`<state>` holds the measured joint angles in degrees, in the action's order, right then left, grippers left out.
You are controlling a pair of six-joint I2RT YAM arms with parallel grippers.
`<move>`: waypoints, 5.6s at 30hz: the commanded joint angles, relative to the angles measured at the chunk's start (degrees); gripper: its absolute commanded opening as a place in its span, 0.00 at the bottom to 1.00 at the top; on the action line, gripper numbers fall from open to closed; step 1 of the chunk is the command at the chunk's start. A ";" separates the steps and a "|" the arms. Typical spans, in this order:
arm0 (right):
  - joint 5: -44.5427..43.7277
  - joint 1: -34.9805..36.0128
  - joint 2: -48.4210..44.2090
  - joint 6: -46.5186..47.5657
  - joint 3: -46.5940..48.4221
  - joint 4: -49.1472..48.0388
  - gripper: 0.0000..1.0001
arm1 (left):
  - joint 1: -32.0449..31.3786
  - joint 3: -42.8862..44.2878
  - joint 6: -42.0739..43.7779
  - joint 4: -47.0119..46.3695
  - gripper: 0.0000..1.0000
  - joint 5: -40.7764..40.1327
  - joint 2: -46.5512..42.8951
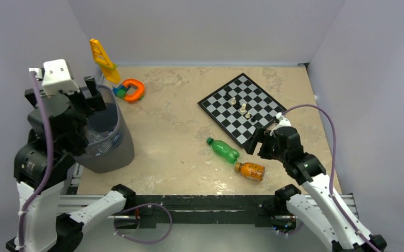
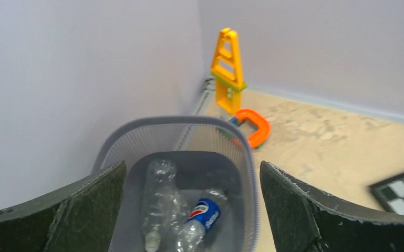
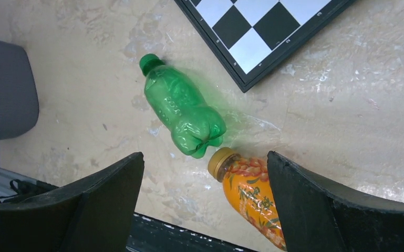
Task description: Put the plastic bottles in the bin
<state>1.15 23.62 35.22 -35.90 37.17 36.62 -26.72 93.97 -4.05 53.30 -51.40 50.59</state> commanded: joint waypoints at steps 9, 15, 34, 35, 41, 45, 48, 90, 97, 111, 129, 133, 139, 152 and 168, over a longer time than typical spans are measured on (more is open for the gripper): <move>2.85 6.20 20.83 3.24 3.44 -12.37 0.91 | -14.23 18.75 -16.64 22.86 1.00 20.45 17.51; -0.63 10.74 32.85 4.99 6.38 -15.22 0.93 | -15.97 14.96 -23.95 18.41 1.00 29.98 15.78; 0.73 20.20 44.56 5.42 7.45 -20.20 0.35 | -15.82 3.95 -36.41 19.68 1.00 24.38 12.52; 0.82 20.24 43.72 5.36 7.67 -19.99 0.28 | -15.84 2.84 -37.61 18.58 1.00 25.78 12.52; 5.60 20.73 31.25 5.75 7.63 -22.10 0.27 | -13.82 -2.83 -39.16 11.33 1.00 38.18 11.67; 12.23 21.61 19.11 5.57 5.24 -29.61 0.28 | -11.18 -7.47 -40.91 3.31 1.00 49.16 9.89; 13.62 22.23 15.34 6.27 5.27 -31.92 0.28 | -10.73 -8.87 -42.40 -0.96 1.00 54.30 11.00; -8.49 25.96 11.68 10.05 23.96 -11.71 0.98 | -12.84 13.41 -28.96 12.43 0.00 31.47 16.61; -28.04 25.97 12.85 -9.21 24.96 11.89 0.99 | -12.83 16.42 -16.58 13.89 0.00 4.46 7.67; -27.38 25.95 21.97 -45.85 15.25 35.20 0.97 | -5.71 -8.31 -12.56 2.32 0.00 -13.40 -0.35; -25.02 24.81 4.82 -65.13 4.51 31.77 0.95 | -3.21 -14.92 -16.12 2.66 0.42 -15.29 -2.15; -24.28 24.78 1.65 -68.42 3.48 30.94 0.99 | -3.22 -11.28 -18.83 6.85 0.99 -12.72 0.08; -17.38 24.73 6.49 -72.01 0.52 29.20 0.99 | -3.21 -8.58 -19.89 6.37 1.00 -6.93 0.43; -19.28 22.89 1.38 -83.90 -13.64 18.47 0.99 | -3.18 -8.06 -19.67 6.05 1.00 -1.46 -0.20; -28.44 22.20 17.53 -82.53 -7.09 17.34 0.59 | -4.09 -6.29 -23.07 13.18 1.00 26.40 3.90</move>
<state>-22.39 46.06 50.06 -117.84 25.17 52.31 -30.24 85.08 -25.39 63.53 -37.30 52.38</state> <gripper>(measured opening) 0.732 0.997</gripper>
